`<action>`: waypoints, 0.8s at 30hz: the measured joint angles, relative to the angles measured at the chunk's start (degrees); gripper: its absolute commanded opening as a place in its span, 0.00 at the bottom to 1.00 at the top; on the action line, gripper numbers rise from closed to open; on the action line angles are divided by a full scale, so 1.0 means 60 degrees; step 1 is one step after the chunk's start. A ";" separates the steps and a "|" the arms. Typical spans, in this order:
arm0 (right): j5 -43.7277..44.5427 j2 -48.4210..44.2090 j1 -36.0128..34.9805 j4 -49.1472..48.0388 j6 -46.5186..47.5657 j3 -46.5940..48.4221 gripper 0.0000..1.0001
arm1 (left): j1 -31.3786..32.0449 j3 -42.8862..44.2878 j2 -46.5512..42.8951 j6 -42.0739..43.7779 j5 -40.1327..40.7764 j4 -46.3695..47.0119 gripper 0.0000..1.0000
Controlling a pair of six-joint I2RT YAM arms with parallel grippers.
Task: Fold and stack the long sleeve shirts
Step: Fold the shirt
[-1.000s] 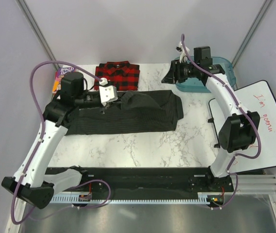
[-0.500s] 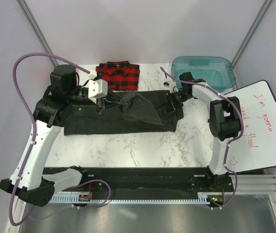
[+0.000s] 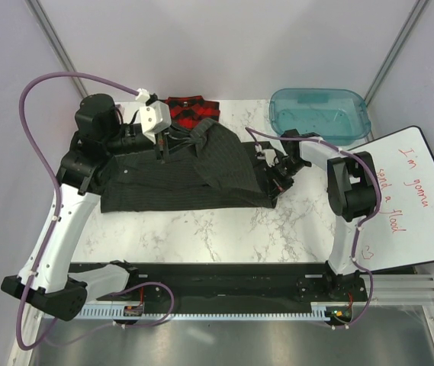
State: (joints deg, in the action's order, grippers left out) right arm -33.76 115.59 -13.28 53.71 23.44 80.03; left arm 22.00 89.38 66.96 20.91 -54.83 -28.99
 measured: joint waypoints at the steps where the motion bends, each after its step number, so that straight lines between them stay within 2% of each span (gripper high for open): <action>1: 0.0058 0.0055 0.0011 0.0011 0.0011 0.0007 0.07 | 0.0000 -0.0036 0.0015 -0.0025 0.0171 0.0131 0.02; 5: 0.0248 0.0350 0.0055 0.0058 0.0033 0.0142 0.12 | 0.0004 -0.0127 0.0233 -0.0091 0.1093 0.0565 0.02; 12: 0.0251 0.0390 0.0138 0.0510 0.0007 0.0667 0.34 | -0.0015 -0.0805 0.0816 -0.0069 0.3665 0.1180 0.02; 18: 0.0215 0.0288 0.0255 0.0816 -0.0168 0.1563 0.40 | -0.0382 -0.1366 0.1698 -0.0044 0.5311 0.1712 0.02; 24: 0.0193 0.0120 0.0288 0.0991 -0.0189 0.2189 0.47 | -0.1151 -0.1402 0.2739 -0.0160 0.5927 0.2211 0.02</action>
State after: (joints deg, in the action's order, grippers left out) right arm -32.60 116.31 -11.55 59.66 22.31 93.17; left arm 15.09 80.97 83.40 19.94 -19.27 -15.73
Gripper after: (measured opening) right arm 0.438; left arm 0.031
